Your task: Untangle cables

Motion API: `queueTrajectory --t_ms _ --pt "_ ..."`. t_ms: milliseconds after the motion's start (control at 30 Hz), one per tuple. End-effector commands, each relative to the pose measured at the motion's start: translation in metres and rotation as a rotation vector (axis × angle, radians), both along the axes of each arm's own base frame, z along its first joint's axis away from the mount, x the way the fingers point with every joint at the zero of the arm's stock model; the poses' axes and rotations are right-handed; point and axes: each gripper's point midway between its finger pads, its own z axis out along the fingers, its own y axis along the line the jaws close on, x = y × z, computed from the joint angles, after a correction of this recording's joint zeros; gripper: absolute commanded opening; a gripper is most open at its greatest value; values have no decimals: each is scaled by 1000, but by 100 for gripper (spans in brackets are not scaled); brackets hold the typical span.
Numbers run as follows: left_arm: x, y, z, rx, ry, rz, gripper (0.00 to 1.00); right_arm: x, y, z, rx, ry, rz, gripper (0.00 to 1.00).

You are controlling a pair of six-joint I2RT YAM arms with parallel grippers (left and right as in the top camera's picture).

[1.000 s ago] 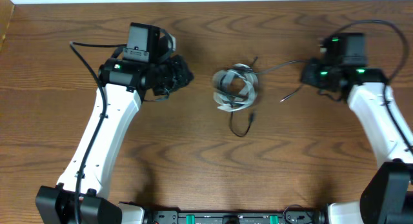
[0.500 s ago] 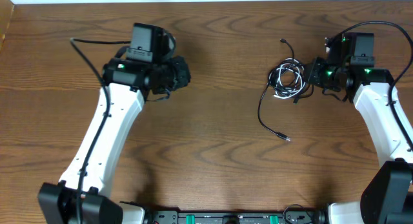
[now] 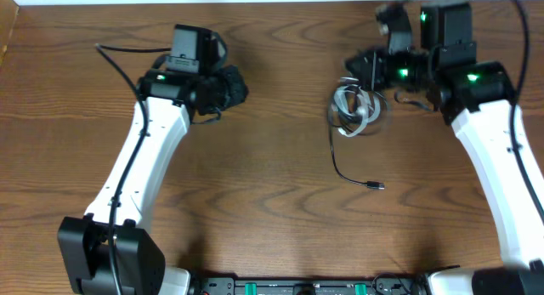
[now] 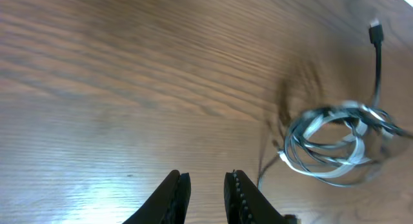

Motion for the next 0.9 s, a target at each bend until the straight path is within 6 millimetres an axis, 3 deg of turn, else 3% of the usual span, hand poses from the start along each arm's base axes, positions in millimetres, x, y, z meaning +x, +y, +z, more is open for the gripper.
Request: queueTrajectory --t_ms 0,100,200,533,867 --pt "1 14 0 17 9 24 24 -13 12 70 35 -165 28 1" --pt "-3 18 -3 24 27 23 25 -13 14 93 55 -199 -7 1" --pt "-5 15 -3 28 19 -17 24 -10 13 88 60 -160 -53 1" --pt "-8 10 -1 25 0 -92 25 -18 34 28 -14 41 -15 1" --pt "-10 10 -3 25 10 -92 25 1 24 -58 -172 261 -71 1"
